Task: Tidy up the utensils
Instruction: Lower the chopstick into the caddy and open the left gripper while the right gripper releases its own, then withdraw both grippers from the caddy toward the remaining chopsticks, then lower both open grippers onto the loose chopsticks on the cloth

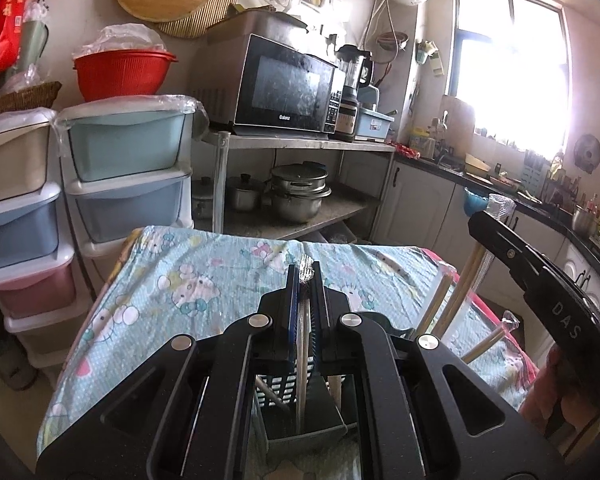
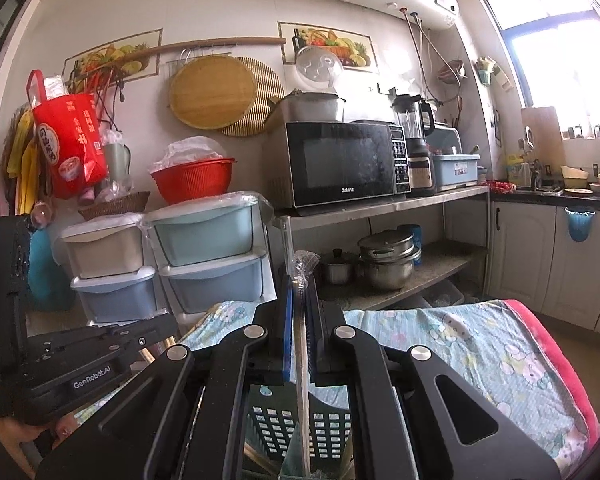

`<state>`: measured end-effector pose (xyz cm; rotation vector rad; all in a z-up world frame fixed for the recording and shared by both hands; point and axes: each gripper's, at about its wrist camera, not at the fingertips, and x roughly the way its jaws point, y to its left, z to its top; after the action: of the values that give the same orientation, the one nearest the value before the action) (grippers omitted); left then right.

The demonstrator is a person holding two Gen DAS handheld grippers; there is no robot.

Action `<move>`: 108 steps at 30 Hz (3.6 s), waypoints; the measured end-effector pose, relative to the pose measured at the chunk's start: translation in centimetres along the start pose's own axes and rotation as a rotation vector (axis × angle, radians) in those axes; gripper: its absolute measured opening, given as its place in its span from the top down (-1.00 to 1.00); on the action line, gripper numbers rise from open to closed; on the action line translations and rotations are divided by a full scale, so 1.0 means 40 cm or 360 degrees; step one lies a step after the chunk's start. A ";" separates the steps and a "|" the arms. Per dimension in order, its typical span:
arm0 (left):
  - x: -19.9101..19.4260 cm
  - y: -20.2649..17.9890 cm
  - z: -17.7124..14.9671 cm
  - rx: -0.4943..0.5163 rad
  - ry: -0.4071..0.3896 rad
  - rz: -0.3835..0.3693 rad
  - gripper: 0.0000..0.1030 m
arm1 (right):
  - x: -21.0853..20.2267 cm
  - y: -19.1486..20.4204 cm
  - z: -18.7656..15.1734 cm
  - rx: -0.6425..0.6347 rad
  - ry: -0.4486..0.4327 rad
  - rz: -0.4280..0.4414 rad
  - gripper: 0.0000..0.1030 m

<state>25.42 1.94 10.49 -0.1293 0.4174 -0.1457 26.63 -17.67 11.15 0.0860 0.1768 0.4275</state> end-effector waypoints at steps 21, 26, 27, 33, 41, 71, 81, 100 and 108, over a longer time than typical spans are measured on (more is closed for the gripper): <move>-0.005 0.025 -0.041 -0.0037 0.0037 0.0013 0.94 | -0.016 -0.039 -0.060 0.0098 0.0139 -0.0127 0.31; -0.016 0.026 -0.043 -0.0043 0.0039 0.0011 0.71 | -0.036 -0.048 -0.071 0.0119 0.0164 -0.0156 0.19; -0.020 0.026 -0.045 -0.0043 0.0040 0.0009 0.56 | -0.040 -0.049 -0.073 0.0120 0.0172 -0.0162 0.17; -0.052 0.026 -0.050 -0.0044 0.0012 0.0004 0.21 | -0.058 -0.057 -0.082 0.0135 0.0199 -0.0181 0.09; -0.086 0.028 -0.053 -0.0072 -0.0004 -0.0030 -0.42 | -0.096 -0.052 -0.084 0.0134 0.0191 -0.0171 -0.16; -0.211 0.063 -0.105 -0.0172 -0.0047 -0.0018 -0.79 | -0.247 -0.001 -0.081 0.0079 0.0153 -0.0158 -0.49; -0.218 0.063 -0.154 -0.0168 0.0021 -0.0009 -0.79 | -0.290 0.000 -0.115 0.0079 0.0214 -0.0175 -0.49; -0.193 0.063 -0.255 -0.0174 0.0212 0.0003 -0.79 | -0.333 -0.030 -0.200 0.0087 0.0364 -0.0211 -0.49; -0.172 0.047 -0.293 -0.0158 0.0299 -0.0023 -0.79 | -0.350 -0.048 -0.245 0.0092 0.0461 -0.0228 -0.49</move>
<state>14.59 3.82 2.27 -0.2177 0.6115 -0.1519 13.01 -24.85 3.43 0.0674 0.4780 0.2900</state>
